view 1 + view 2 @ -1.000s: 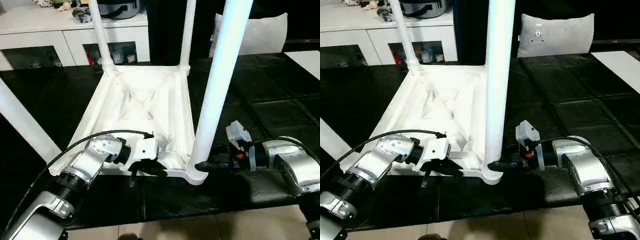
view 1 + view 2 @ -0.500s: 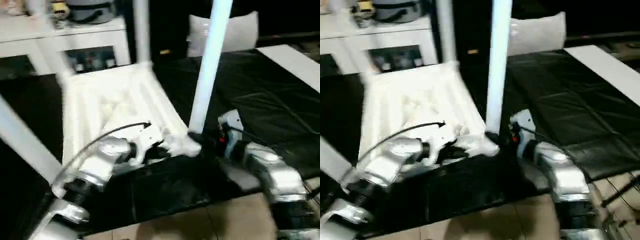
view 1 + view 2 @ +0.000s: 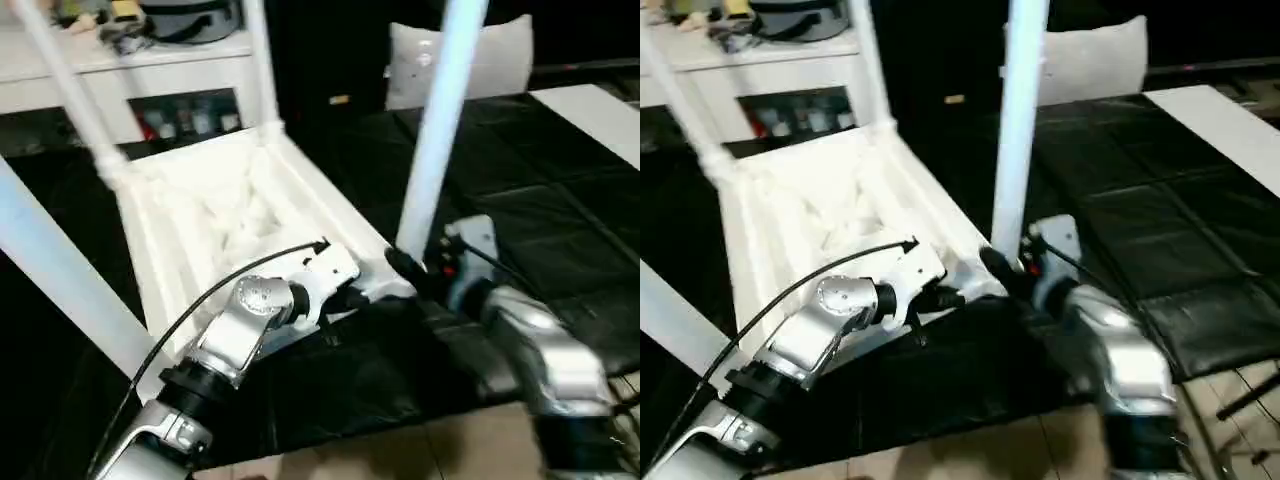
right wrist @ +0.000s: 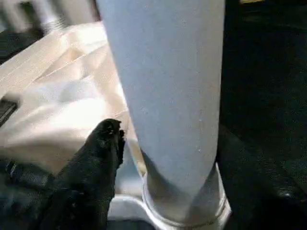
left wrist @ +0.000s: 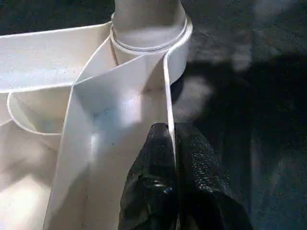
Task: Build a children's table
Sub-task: Rotate table base
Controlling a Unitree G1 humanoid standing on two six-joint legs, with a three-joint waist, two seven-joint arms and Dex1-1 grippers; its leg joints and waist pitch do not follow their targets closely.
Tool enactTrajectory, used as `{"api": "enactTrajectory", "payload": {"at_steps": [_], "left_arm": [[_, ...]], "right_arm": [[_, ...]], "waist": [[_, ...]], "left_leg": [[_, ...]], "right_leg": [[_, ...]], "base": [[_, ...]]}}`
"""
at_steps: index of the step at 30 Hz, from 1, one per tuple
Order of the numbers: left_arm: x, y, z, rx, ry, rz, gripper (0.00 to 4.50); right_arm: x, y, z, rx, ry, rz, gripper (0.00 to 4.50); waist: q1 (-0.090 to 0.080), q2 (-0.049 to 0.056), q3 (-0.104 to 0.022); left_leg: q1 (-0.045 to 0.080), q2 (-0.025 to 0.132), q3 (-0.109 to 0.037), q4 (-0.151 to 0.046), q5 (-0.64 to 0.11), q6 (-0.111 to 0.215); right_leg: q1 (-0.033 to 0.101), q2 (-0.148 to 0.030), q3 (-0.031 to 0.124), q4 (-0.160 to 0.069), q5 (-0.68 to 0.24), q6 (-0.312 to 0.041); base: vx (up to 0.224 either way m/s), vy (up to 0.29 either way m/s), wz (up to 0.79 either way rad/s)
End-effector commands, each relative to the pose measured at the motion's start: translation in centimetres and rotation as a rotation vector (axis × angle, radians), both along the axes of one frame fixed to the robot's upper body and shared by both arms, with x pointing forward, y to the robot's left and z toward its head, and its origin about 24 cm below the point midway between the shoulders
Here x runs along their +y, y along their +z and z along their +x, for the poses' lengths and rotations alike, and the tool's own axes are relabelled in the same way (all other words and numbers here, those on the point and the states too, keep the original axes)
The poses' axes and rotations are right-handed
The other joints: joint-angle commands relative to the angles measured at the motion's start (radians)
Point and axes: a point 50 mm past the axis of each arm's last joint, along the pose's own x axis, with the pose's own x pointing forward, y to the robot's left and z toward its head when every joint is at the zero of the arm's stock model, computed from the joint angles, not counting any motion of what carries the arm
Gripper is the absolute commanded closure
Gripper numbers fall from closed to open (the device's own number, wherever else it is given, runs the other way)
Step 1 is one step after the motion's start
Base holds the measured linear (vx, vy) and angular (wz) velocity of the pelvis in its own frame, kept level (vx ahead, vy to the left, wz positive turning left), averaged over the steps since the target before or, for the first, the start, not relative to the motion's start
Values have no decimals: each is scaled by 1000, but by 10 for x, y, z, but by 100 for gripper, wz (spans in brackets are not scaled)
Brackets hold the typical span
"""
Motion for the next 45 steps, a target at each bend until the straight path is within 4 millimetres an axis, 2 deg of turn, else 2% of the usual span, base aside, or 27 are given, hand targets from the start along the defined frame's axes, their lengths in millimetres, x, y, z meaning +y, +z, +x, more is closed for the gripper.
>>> {"api": "enactTrajectory", "payload": {"at_steps": [1, 4, 6, 11, 12, 14, 20, 23, 24, 25, 27, 29, 30, 31, 32, 33, 35, 36, 37, 38, 39, 40, 41, 42, 43, 44, 45], "left_arm": [[-2, 19, 2, -110, -79, -12, 450], [12, 19, 3, -141, -136, 21, 450], [15, 19, 3, -152, -154, 22, 450], [28, 17, 7, -228, -172, 66, 450], [34, 16, 7, -232, -174, 64, 450], [39, 17, 5, -222, -185, 34, 407], [43, 33, -10, -191, -189, -141, 361], [41, 36, -17, -187, -58, -254, 339], [40, 32, -20, -160, 8, -261, 339], [41, 30, -22, -142, 49, -260, 318], [44, 24, -25, -134, 173, -246, 313], [50, 21, -30, -147, 302, -268, 313], [53, 22, -33, -159, 383, -299, 313], [54, 22, -34, -162, 404, -307, 313], [59, 21, -36, -205, 498, -293, 313], [59, 21, -37, -211, 508, -291, 313], [60, 19, -42, -218, 564, -295, 313], [61, 18, -49, -222, 638, -307, 313], [62, 19, -50, -231, 650, -302, 313], [62, 23, -51, -261, 680, -285, 313], [63, 24, -51, -264, 700, -283, 313], [63, 24, -52, -263, 718, -282, 313], [65, 25, -53, -262, 744, -295, 313], [67, 25, -54, -260, 771, -296, 313], [68, 26, -55, -268, 780, -294, 313], [69, 26, -56, -275, 788, -286, 313], [70, 26, -56, -283, 794, -279, 313]], "right_arm": [[5, -1, -8, 29, 97, 30, 103], [-17, 8, -23, 11, 199, 28, 81], [-23, 11, -27, -3, 222, 28, 70], [-38, 20, -35, -48, 231, 30, 20], [-41, 21, -38, -57, 210, 39, 15], [-42, 20, -43, -62, 196, 48, 2], [-22, 17, -59, -56, 209, 79, 0], [-8, 13, -64, -57, 169, 71, 0], [-4, 13, -65, -58, 146, 69, 0], [-2, 12, -65, -59, 133, 68, 0], [2, 11, -67, -47, 109, 54, 0], [5, 11, -68, -56, 80, 35, 0], [7, 13, -69, -75, 72, 35, 0], [8, 13, -69, -80, 70, 36, 0], [11, 14, -70, -105, 83, 39, 0], [11, 14, -70, -108, 86, 40, 0], [15, 12, -69, -108, 86, 34, 0], [21, 8, -67, -84, 105, 19, 0], [23, 7, -67, -78, 116, 12, 0], [27, 6, -68, -74, 151, -6, 0], [28, 5, -68, -73, 160, -11, 0], [29, 5, -68, -73, 163, -13, 0], [30, 5, -69, -72, 165, -5, 0], [30, 6, -69, -76, 171, 1, 0], [30, 6, -69, -79, 177, 6, 0], [30, 7, -69, -92, 183, 7, 0], [30, 8, -69, -107, 184, 10, 0]], "waist": [[3, -13, -67], [15, -11, -66], [19, -15, -65], [21, -14, -67], [23, -18, -66], [26, -18, -67], [24, -16, -64], [21, -16, -56], [16, -15, -51], [14, -16, -54], [2, -16, -48], [-3, -17, -48], [-9, -22, -46], [-9, -22, -46], [-10, -30, -46], [-11, -28, -44], [-12, -30, -43], [-11, -38, -47], [-3, -55, -34], [-10, -26, -48], [-21, -24, -45], [-37, -3, -48], [-46, 4, -38], [-52, -2, -31], [-48, -12, -26], [-25, -48, -25], [5, -71, -33]], "left_leg": [[1, 30, -7, -62, -153, 74], [5, 33, -8, -62, -171, 79], [0, 31, -9, -63, -172, 79], [2, 34, -10, -64, -170, 73], [1, 33, -9, -63, -165, 74], [2, 33, -9, -63, -158, 76], [0, 41, -11, -68, -170, 66], [2, 39, -8, -73, -215, 53], [2, 35, -8, -76, -241, 46], [5, 36, -8, -74, -244, 37], [5, 32, -9, -77, -268, 26], [3, 30, -11, -76, -275, 23], [-2, 26, -12, -75, -282, 23], [2, 24, -11, -74, -287, 27], [2, 24, -11, -73, -288, 30], [-1, 26, -13, -76, -296, 33], [4, 24, -13, -75, -309, 34], [-3, 32, -18, -80, -287, 33], [-65, 14, -57, -99, -291, 66], [-45, 29, -86, -101, -337, 74], [-41, 37, -105, -101, -369, 76], [-38, 67, -158, -114, -423, 78], [-27, 92, -219, -141, -485, 106], [-21, 79, -238, -142, -535, 122], [-36, 48, -227, -129, -534, 115], [-73, -40, -158, -68, -426, 78], [-74, -42, -114, 35, -173, 95]], "right_leg": [[62, -55, 48, -76, -214, -163], [60, -57, 50, -80, -248, -146], [61, -58, 47, -80, -268, -137], [58, -57, 48, -80, -271, -135], [58, -58, 48, -79, -265, -137], [57, -58, 49, -78, -263, -136], [55, -63, 49, -71, -256, -166], [51, -61, 50, -84, -346, -138], [49, -58, 47, -91, -404, -119], [50, -59, 48, -89, -416, -110], [46, -55, 46, -103, -497, -68], [45, -54, 44, -106, -518, -49], [45, -54, 40, -111, -551, -26], [40, -54, 40, -120, -572, -12], [38, -52, 39, -122, -575, -6], [39, -52, 38, -121, -575, 1], [33, -50, 38, -127, -595, 12], [42, -53, 40, -113, -541, -2], [83, -69, -4, -88, -510, -13], [76, -56, -23, -89, -444, -26], [71, -55, -27, -89, -397, -50], [83, -36, -36, -62, -264, -98], [73, -7, -33, -12, -191, -130], [70, -7, -14, 8, -184, -163], [74, -27, 1, -10, -184, -182], [92, -103, 11, -85, -324, -181], [117, -221, 17, -149, -540, -63]], "base": [[0, 0, 0], [0, 0, 0], [0, 0, 0], [0, 0, 0], [0, 0, 0], [0, 0, 0], [0, 0, 0], [0, 0, 0], [0, 0, 0], [0, 0, 0], [0, 0, 0], [0, 0, 0], [0, 0, 0], [0, 0, 0], [0, 0, 0], [0, 0, 0], [0, 0, 0], [0, 0, 0], [0, 0, 0], [6, -18, 44], [6, -18, 44], [40, -54, 64], [50, -81, 57], [57, -138, 92], [20, -99, 65], [0, -102, 57], [-8, -79, 43]]}}
